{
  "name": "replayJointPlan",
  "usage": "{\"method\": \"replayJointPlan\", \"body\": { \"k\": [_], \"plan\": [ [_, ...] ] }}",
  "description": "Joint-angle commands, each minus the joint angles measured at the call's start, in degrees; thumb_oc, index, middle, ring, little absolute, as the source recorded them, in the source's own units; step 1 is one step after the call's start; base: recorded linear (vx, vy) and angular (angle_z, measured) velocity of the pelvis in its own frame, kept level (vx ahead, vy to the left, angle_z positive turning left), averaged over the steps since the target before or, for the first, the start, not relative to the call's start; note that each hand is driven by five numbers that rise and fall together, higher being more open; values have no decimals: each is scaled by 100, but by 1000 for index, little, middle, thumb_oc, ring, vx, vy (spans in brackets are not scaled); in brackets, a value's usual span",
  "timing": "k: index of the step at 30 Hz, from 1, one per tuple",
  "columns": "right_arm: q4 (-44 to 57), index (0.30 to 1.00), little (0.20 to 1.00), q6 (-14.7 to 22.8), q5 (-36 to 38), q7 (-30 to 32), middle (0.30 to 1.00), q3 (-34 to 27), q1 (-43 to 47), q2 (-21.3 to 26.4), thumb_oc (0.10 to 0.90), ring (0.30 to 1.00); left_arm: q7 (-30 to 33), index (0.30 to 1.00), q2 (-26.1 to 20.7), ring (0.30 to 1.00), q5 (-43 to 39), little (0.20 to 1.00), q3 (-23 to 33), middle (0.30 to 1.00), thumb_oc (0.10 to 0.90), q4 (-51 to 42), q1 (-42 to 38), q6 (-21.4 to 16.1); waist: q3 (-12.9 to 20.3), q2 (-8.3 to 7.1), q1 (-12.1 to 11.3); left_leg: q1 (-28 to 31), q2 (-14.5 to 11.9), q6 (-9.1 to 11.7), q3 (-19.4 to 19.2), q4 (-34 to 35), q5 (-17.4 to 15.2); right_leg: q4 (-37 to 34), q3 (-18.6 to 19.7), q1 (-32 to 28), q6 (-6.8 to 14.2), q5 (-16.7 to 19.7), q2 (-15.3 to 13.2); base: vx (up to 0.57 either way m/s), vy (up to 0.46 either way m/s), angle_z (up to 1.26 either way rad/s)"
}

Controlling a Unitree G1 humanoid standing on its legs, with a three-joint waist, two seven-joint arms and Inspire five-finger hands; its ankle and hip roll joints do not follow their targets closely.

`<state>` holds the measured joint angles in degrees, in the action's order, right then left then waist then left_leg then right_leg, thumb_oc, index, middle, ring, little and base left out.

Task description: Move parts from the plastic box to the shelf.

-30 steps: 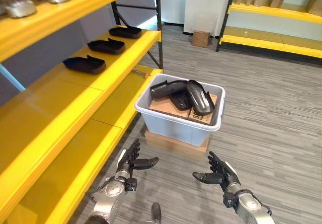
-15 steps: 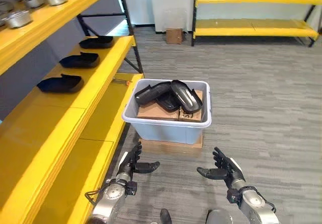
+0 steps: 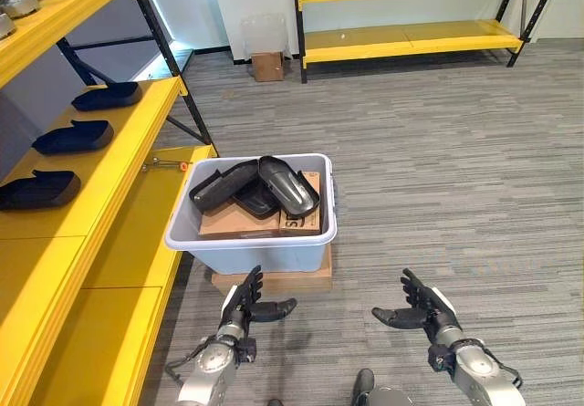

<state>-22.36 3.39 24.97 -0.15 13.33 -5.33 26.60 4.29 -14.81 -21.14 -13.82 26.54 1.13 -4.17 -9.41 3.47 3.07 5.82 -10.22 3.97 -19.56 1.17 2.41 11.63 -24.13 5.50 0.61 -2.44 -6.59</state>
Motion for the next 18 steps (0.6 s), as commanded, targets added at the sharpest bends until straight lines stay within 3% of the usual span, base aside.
{"method": "replayJointPlan", "body": {
  "k": [1,5,7,8,11,12,15,17,18],
  "plan": [
    [542,1000,1000,461,130,-49,1000,23,305,-194,900,1000,22,1000,-375,1000,-17,1000,69,1000,900,-377,-340,-497,306,-313,57,341,105,174,146,-702,-461,-584,488,-152,559,292,-340,116,-182,11],
    [512,1000,1000,462,120,-32,1000,20,310,-87,900,1000,24,1000,-335,1000,-144,1000,73,1000,900,-415,-281,-478,251,-367,17,-14,-278,366,359,-1702,19,-637,502,-374,306,30,-90,96,-201,22],
    [510,1000,1000,457,137,-27,1000,17,307,-49,900,1000,11,1000,-353,1000,-214,1000,117,1000,900,-462,-204,-458,185,-425,-33,-393,-420,436,606,-2588,510,-678,560,-504,113,-108,70,101,-279,4],
    [563,1000,1000,460,122,-60,1000,16,314,20,900,1000,-14,1000,-368,1000,-249,1000,132,1000,900,-527,-161,-462,11,-575,-178,-901,-276,416,956,-3626,719,-708,625,-658,-55,-198,85,84,-255,9],
    [566,1000,1000,455,95,-52,1000,28,334,63,900,1000,-12,1000,-369,1000,-290,1000,139,1000,900,-586,-136,-459,-41,-617,-200,-1102,-266,381,1044,-3914,674,-718,633,-700,-84,-243,91,91,-46,-11],
    [528,1000,1000,477,27,40,1000,-2,381,107,900,1000,-4,1000,-325,1000,-409,1000,162,1000,900,-623,-75,-456,-42,-638,-268,-1302,-656,281,965,-2697,491,-820,678,-814,152,-295,-29,274,169,-26],
    [504,1000,1000,566,27,113,1000,-20,406,103,900,1000,64,1000,-320,1000,-373,1000,151,1000,900,-612,-93,-516,27,-519,-362,-1187,-1065,456,1120,-524,877,-776,823,-867,424,-424,-169,274,289,-16],
    [441,1000,1000,569,27,130,1000,-32,374,100,900,1000,81,1000,-309,1000,-258,1000,111,1000,900,-555,-125,-525,78,-388,-392,-1185,-1215,687,1233,192,1288,-755,922,-948,496,-493,-196,246,270,-45],
    [419,1000,1000,566,47,125,1000,-64,358,87,900,1000,81,1000,-312,1000,-156,1000,68,1000,900,-535,-172,-550,92,-336,-379,-1215,-1229,766,1172,299,1333,-749,925,-1022,563,-514,-255,257,258,-29]
  ]
}}
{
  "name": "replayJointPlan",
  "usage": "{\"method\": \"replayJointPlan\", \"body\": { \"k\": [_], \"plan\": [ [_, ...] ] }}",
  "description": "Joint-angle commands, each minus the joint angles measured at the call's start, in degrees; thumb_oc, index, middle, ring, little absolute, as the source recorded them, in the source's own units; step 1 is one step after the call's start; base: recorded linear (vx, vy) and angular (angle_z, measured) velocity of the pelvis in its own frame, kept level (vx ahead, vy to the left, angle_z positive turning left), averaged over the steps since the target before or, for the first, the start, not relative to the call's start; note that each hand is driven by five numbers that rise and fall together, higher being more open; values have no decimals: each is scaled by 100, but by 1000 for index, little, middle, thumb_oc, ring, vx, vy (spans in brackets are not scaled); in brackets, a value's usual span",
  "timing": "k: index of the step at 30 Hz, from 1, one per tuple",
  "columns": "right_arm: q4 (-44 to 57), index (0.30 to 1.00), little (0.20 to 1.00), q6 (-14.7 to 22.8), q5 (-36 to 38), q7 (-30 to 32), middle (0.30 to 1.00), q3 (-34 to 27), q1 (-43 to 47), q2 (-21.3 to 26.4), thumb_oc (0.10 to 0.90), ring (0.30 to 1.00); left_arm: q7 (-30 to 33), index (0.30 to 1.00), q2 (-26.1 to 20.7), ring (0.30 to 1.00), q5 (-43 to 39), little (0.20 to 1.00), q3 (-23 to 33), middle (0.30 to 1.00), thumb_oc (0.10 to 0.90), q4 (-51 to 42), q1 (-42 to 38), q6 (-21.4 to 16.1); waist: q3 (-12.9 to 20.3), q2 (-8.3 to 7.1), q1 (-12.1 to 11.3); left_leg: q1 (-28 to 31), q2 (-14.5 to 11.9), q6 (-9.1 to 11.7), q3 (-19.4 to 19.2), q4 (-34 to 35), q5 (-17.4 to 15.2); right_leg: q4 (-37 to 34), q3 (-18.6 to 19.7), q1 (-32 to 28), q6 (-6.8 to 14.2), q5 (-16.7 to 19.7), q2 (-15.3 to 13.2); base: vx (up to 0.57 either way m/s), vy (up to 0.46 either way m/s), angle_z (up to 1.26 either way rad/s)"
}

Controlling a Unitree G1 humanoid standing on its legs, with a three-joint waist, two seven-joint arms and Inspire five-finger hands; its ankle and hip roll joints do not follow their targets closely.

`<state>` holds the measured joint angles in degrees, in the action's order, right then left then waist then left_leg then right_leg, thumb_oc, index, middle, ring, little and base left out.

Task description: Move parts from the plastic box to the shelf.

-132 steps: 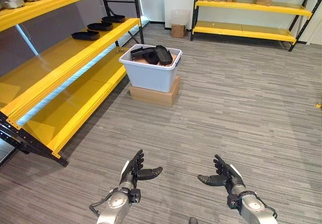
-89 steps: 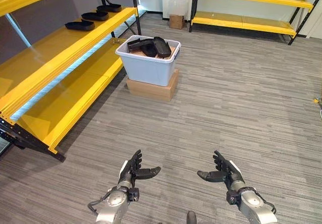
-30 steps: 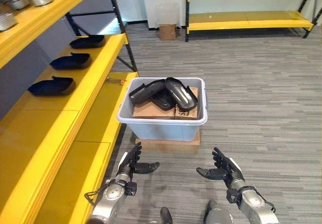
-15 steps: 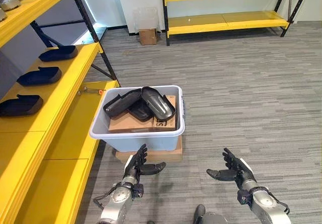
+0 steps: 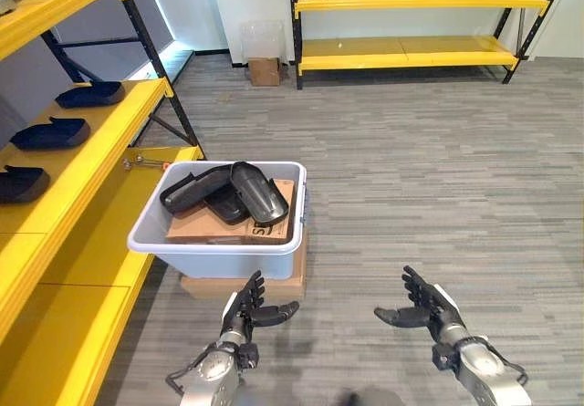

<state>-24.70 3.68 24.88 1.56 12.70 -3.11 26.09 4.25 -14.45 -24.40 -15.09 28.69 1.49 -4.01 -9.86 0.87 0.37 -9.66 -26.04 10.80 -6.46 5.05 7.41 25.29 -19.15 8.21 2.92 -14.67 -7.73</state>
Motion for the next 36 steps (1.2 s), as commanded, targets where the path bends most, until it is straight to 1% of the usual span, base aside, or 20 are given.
{"method": "replayJointPlan", "body": {
  "k": [1,2,3,5,7,8,9,12,13,14,15,16,17,19,21,23,25,26,30,36],
  "plan": [
    [655,1000,1000,534,78,-69,1000,-22,90,131,900,1000,58,1000,-364,1000,236,1000,187,1000,900,-748,-213,-597,151,-38,-104,352,376,118,-214,-124,825,-2111,449,-1376,364,685,-173,407,459,-50],
    [628,1000,1000,489,91,-93,1000,-96,-38,-7,900,1000,17,1000,-470,1000,313,1000,214,1000,900,-819,-113,-603,266,-9,-126,448,502,13,-154,-413,417,-2098,602,-1507,483,741,-405,316,361,-61],
    [629,1000,1000,488,91,-93,1000,-97,-40,-10,900,1000,16,1000,-474,1000,312,1000,214,1000,900,-820,-112,-602,267,-19,-128,438,512,7,-155,-438,399,-2100,604,-1508,489,743,-417,319,396,-56],
    [660,1000,1000,451,104,-124,1000,-112,-44,-71,900,1000,-26,1000,-578,1000,293,1000,215,1000,900,-889,-113,-601,242,-100,-143,311,702,-89,-199,-886,68,-2183,676,-1644,588,906,-710,165,257,-37],
    [794,1000,1000,417,85,-178,1000,-118,-56,-138,900,1000,-38,1000,-687,1000,307,1000,222,1000,900,-945,-111,-618,260,-192,-170,262,939,-227,-280,-1268,-307,-2221,755,-1651,735,1104,-1038,164,355,-23],
    [829,1000,1000,437,55,-193,1000,-112,-47,-151,900,1000,-17,1000,-739,1000,329,1000,208,1000,900,-1011,-139,-620,245,-242,-200,228,1158,-344,-303,-1440,-522,-2137,790,-1607,845,1392,-1309,123,388,-18],
    [814,1000,1000,422,35,-178,1000,-69,10,-173,900,1000,3,1000,-775,1000,323,1000,209,1000,900,-1018,-164,-627,262,-256,-213,198,1260,-425,-331,-1485,-618,-2065,854,-1467,840,1492,-1397,81,395,-14],
    [769,1000,1000,424,27,-137,1000,31,140,-285,900,1000,75,1000,-879,1000,373,1000,133,1000,900,-1036,-296,-619,274,-313,-225,146,1729,-742,-332,-1568,-922,-1818,1083,-1127,852,2220,-1718,47,322,-9],
    [769,1000,1000,424,27,-137,1000,32,140,-285,900,1000,75,1000,-879,1000,373,1000,133,1000,900,-1036,-296,-619,280,-315,-226,142,1730,-743,-334,-1566,-920,-1818,1085,-1120,852,2221,-1719,52,344,4],
    [756,1000,1000,445,58,-126,1000,113,231,-325,900,1000,120,1000,-929,1000,400,1000,95,1000,900,-1023,-377,-633,227,-286,-180,229,1973,-919,-332,-1509,-1030,-1514,1192,-864,796,2618,-1810,33,248,12],
    [755,1000,1000,445,58,-126,1000,113,235,-326,900,1000,120,1000,-929,1000,400,1000,96,1000,900,-1022,-379,-633,242,-292,-184,214,1981,-924,-339,-1494,-1013,-1522,1200,-840,798,2633,-1816,34,500,16],
    [769,1000,1000,442,30,-152,1000,185,286,-355,900,1000,117,1000,-962,1000,406,1000,107,1000,900,-1053,-425,-614,134,-219,-163,343,2145,-1072,-413,-1363,-1052,-1099,976,-545,721,2727,-1828,22,386,19],
    [752,1000,1000,438,38,-184,1000,204,274,-358,900,1000,100,1000,-948,1000,440,1000,112,1000,900,-1050,-418,-603,136,-172,-135,439,2206,-1132,-472,-1233,-1063,-891,830,-485,677,2529,-1734,60,488,4],
    [735,1000,1000,429,70,-222,1000,216,264,-342,900,1000,33,1000,-938,1000,447,1000,96,1000,900,-1057,-419,-600,110,-113,-57,673,2301,-1204,-524,-998,-1045,-616,875,-325,577,2151,-1353,110,303,-25],
    [690,1000,1000,439,143,-265,1000,241,290,-325,900,1000,-27,1000,-905,1000,423,1000,51,1000,900,-1005,-458,-590,19,-53,49,939,2333,-1251,-513,-784,-1028,-303,988,45,383,1298,-489,149,264,-24],
    [688,1000,1000,459,185,-259,1000,263,311,-300,900,1000,-32,1000,-853,1000,394,1000,45,1000,900,-965,-447,-587,-10,-64,94,1064,2390,-1262,-496,-696,-1029,-399,1054,216,323,1108,-28,127,124,-10],
    [676,1000,1000,470,205,-261,1000,272,324,-295,900,1000,-24,1000,-838,1000,400,1000,44,1000,900,-957,-439,-587,-11,-84,118,1114,2419,-1260,-490,-678,-1043,-516,1091,262,308,1100,145,106,41,7],
    [672,1000,1000,480,218,-286,1000,284,326,-274,900,1000,-31,1000,-798,1000,421,1000,45,1000,900,-942,-415,-580,-11,-140,169,1223,2505,-1267,-421,-681,-1113,-765,1231,315,316,1122,408,90,17,11],
    [708,1000,1000,454,184,-290,1000,254,263,-234,900,1000,-54,1000,-726,1000,454,1000,48,1000,900,-934,-377,-585,32,-213,249,1312,2616,-1256,-295,-723,-1176,-1254,1575,241,337,1314,629,143,-19,16],
    [692,1000,1000,472,182,-332,1000,200,179,-160,900,1000,-75,1000,-675,1000,494,1000,149,1000,900,-965,-178,-587,316,-235,145,1507,2598,-1139,-331,-688,-1190,-2190,1500,-581,271,1399,625,123,-75,17]
  ]
}}
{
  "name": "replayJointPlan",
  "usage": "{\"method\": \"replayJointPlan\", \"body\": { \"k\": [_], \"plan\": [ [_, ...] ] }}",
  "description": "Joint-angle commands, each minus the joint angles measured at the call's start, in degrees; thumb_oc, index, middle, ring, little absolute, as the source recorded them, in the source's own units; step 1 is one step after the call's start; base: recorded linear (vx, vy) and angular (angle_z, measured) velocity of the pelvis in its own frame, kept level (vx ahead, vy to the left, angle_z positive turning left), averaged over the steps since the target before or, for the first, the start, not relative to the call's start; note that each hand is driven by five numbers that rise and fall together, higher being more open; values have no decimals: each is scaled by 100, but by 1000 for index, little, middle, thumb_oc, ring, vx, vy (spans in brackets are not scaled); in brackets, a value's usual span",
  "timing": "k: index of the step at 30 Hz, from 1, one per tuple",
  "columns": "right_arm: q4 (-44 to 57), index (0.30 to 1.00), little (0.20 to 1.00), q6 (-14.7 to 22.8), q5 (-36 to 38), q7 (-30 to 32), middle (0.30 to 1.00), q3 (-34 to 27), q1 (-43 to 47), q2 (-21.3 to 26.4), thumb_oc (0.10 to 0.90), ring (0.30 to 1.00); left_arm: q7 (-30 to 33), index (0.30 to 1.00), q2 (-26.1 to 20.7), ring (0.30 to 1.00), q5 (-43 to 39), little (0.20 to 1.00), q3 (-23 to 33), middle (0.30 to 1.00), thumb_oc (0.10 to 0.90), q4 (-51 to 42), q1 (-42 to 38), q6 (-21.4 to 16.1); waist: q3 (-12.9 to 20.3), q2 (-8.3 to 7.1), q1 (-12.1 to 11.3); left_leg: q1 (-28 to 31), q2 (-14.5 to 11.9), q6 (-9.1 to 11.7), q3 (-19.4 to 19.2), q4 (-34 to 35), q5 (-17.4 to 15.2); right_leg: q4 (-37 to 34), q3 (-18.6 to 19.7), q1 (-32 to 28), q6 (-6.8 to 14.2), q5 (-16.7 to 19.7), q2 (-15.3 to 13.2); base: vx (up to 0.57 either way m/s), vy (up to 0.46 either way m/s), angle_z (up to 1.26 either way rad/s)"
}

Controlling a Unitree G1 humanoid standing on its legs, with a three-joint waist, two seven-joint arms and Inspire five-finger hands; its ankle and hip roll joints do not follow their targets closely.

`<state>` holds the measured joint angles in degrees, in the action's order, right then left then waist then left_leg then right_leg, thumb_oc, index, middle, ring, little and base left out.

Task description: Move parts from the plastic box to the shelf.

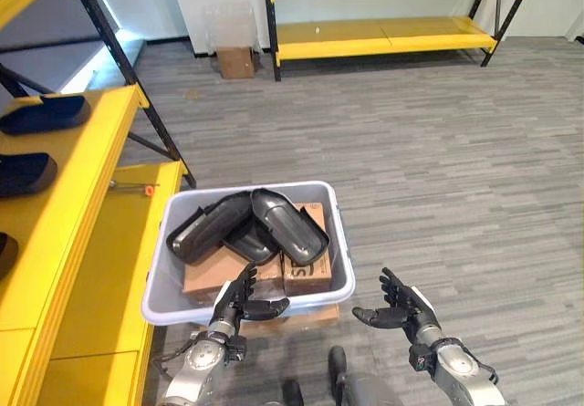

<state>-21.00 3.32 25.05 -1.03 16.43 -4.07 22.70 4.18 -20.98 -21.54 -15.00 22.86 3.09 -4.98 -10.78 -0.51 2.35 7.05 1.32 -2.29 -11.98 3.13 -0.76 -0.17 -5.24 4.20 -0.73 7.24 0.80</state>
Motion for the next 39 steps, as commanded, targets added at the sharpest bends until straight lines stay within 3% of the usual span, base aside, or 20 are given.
{"method": "replayJointPlan", "body": {
  "k": [1,13,17,18,21,22,24,26,29,30,31,34,39],
  "plan": [
    [307,1000,1000,506,165,-65,1000,-185,260,178,900,1000,-66,1000,-8,1000,207,1000,135,1000,900,-385,-323,-486,428,-92,-55,-148,-144,184,228,-502,-381,288,107,-254,625,-793,-238,78,-60,2],
    [301,1000,1000,502,123,-39,1000,-282,222,181,900,1000,-39,1000,59,1000,213,1000,64,1000,900,-384,-414,-475,457,-76,5,-121,-210,311,317,-521,-360,364,-39,-382,523,-947,-279,36,-39,9],
    [326,1000,1000,512,119,-46,1000,-289,240,212,900,1000,-41,1000,66,1000,185,1000,82,1000,900,-400,-432,-486,401,-113,5,-283,-294,424,349,-959,-331,447,-67,-378,459,-1028,-266,17,-81,13],
    [360,1000,1000,531,129,-49,1000,-315,232,257,900,1000,-48,1000,79,1000,160,1000,105,1000,900,-428,-423,-497,292,-179,-33,-622,-369,594,368,-1741,-90,467,-85,-443,388,-1070,-274,-23,-124,7],
    [399,1000,1000,562,164,-40,1000,-341,262,345,900,1000,-38,1000,67,1000,69,1000,130,1000,900,-494,-441,-519,83,-285,-88,-1356,-324,883,651,-3246,366,510,-137,-526,237,-1112,-305,-31,-118,33],
    [404,1000,1000,572,152,-23,1000,-342,258,372,900,1000,-45,1000,71,1000,51,1000,123,1000,900,-498,-434,-530,54,-297,-113,-1437,-344,891,721,-3369,427,514,-147,-545,219,-1133,-311,12,-43,27],
    [427,1000,1000,569,151,19,1000,-335,254,390,900,1000,-32,1000,85,1000,43,1000,131,1000,900,-506,-421,-520,59,-324,-107,-1545,-637,821,765,-3240,475,492,-162,-578,233,-1144,-392,72,40,8],
    [412,1000,1000,582,149,84,1000,-331,258,385,900,1000,-8,1000,88,1000,44,1000,149,1000,900,-526,-367,-498,124,-341,-141,-1398,-1141,770,961,-2486,480,481,-136,-588,337,-1182,-514,132,131,9],
    [384,1000,1000,618,177,141,1000,-335,237,382,900,1000,33,1000,87,1000,14,1000,167,1000,900,-541,-284,-505,242,-176,-189,-1020,-1800,908,1230,-652,972,541,25,-548,486,-1372,-500,176,209,-20],
    [398,1000,1000,623,200,144,1000,-364,248,390,900,1000,16,1000,84,1000,4,1000,160,1000,900,-521,-308,-511,279,-83,-158,-955,-1900,1020,1046,-235,1058,538,33,-573,514,-1434,-498,137,216,-30],
    [384,1000,1000,624,187,155,1000,-382,245,410,900,1000,19,1000,92,1000,10,1000,132,1000,900,-487,-321,-515,283,-24,-132,-932,-1969,1126,922,-230,1181,544,22,-587,535,-1434,-526,114,221,-16],
    [239,1000,1000,597,199,155,1000,-407,173,321,900,1000,-36,1000,97,1000,18,1000,69,1000,900,-428,-315,-517,380,93,-86,-718,-1940,1170,676,-96,954,568,48,-687,601,-1482,-630,126,205,-8],
    [340,1000,1000,514,224,83,1000,-441,129,241,900,1000,-120,1000,-49,1000,96,1000,13,1000,900,-447,-361,-504,400,32,-93,-651,-1617,1038,490,-403,592,555,53,-880,785,-1376,-1007,134,239,-1]
  ]
}}
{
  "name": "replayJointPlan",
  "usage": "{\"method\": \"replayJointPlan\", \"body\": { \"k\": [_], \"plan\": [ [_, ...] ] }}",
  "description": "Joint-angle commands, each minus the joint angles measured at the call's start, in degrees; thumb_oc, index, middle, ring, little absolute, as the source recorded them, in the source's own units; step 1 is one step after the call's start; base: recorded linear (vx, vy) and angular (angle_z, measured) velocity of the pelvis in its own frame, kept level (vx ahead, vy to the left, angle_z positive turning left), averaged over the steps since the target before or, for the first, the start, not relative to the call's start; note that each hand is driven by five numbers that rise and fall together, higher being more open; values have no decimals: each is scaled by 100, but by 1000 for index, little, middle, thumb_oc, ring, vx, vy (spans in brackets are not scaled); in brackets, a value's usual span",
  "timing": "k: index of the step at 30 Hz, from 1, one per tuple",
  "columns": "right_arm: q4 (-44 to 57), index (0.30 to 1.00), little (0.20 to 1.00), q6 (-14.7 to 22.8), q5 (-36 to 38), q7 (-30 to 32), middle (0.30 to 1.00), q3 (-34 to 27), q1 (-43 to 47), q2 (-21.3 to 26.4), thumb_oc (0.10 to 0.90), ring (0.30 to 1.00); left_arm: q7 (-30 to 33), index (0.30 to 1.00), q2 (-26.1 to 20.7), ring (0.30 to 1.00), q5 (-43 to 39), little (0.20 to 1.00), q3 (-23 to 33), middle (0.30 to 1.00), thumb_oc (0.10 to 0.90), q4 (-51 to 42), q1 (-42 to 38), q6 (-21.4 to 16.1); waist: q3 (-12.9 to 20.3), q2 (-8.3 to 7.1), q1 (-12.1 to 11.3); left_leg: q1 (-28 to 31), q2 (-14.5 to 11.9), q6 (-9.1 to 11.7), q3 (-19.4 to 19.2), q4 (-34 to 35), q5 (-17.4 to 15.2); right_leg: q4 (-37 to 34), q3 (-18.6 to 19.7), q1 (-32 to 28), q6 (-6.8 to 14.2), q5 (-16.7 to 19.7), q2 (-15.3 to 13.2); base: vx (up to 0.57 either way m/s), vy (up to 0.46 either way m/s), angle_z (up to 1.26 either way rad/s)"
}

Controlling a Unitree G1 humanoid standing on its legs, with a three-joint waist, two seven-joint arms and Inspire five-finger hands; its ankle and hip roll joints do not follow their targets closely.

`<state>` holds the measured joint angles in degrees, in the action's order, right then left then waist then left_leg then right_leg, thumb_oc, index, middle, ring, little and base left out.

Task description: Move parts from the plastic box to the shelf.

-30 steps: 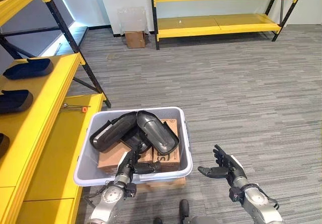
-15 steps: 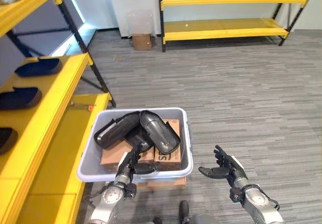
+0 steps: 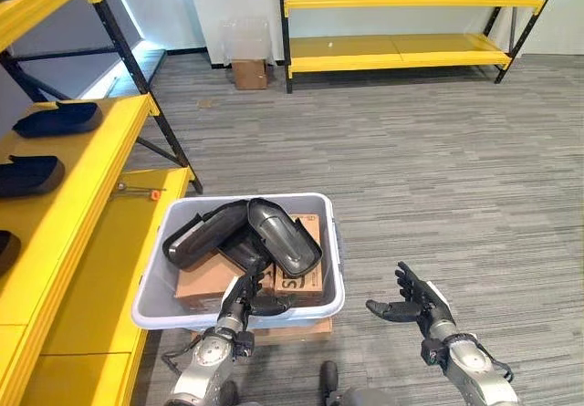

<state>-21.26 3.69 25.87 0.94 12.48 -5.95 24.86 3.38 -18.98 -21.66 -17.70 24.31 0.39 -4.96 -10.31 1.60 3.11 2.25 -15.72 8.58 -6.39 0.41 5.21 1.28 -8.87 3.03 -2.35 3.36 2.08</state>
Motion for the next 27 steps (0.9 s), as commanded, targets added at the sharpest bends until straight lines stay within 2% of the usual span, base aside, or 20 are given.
{"method": "replayJointPlan", "body": {
  "k": [1,5,9,12,18,19,20,25,27],
  "plan": [
    [342,1000,1000,447,74,-112,1000,-5,363,-4,900,1000,-16,1000,-320,1000,132,1000,277,1000,900,-600,-137,-494,358,-214,-191,-137,224,-134,-163,-166,-146,431,475,-732,1044,-927,-1286,66,205,-9],
    [385,1000,1000,429,-151,-109,1000,31,489,-16,900,1000,27,1000,-443,1000,126,1000,287,1000,900,-657,-261,-515,409,-334,-240,-143,489,-317,-431,-328,-476,387,674,-551,1313,-639,-1594,64,239,-37],
    [713,1000,1000,481,-356,-157,1000,-80,488,74,900,1000,6,1000,-506,1000,208,1000,374,1000,900,-596,-246,-529,481,-449,-216,42,634,-431,-633,-160,-600,310,756,-451,1477,-367,-1743,63,127,-41],
    [1079,1000,1000,584,-636,-161,1000,-340,481,311,900,1000,-68,1000,-516,1000,248,1000,462,1000,900,-637,-202,-531,517,-494,-184,124,643,-420,-613,-89,-596,242,675,-533,1493,-340,-1761,56,16,0],
    [1389,1000,1000,673,-1108,-182,1000,-493,638,711,900,1000,-155,1000,-507,1000,284,1000,508,1000,900,-626,-122,-524,552,-523,-209,173,590,-378,-578,-10,-539,168,581,-614,1476,-386,-1723,30,-17,12],
    [1491,1000,1000,675,-1306,-188,1000,-525,706,841,900,1000,-193,1000,-512,1000,290,1000,527,1000,900,-623,-88,-528,549,-526,-216,179,565,-360,-569,12,-514,157,546,-623,1468,-406,-1707,24,-59,8],
    [1482,1000,1000,668,-1731,-119,1000,-567,999,1260,900,1000,-259,1000,-566,1000,319,1000,526,1000,900,-602,-76,-523,524,-532,-258,163,503,-304,-543,30,-454,129,495,-636,1429,-474,-1651,31,-78,9],
    [1459,1000,1000,603,-2305,-98,1000,-269,1705,1831,900,1000,-317,1000,-630,1000,270,1000,454,1000,900,-620,-131,-518,405,-510,-350,94,397,-227,-483,27,-364,97,386,-656,1355,-558,-1568,-2,-62,7],
    [1423,1000,1000,600,-2380,-90,1000,-170,1870,1911,900,1000,-321,1000,-641,1000,261,1000,421,1000,900,-601,-155,-516,363,-504,-368,57,378,-210,-465,13,-344,107,366,-640,1339,-576,-1549,-34,-47,9]
  ]
}}
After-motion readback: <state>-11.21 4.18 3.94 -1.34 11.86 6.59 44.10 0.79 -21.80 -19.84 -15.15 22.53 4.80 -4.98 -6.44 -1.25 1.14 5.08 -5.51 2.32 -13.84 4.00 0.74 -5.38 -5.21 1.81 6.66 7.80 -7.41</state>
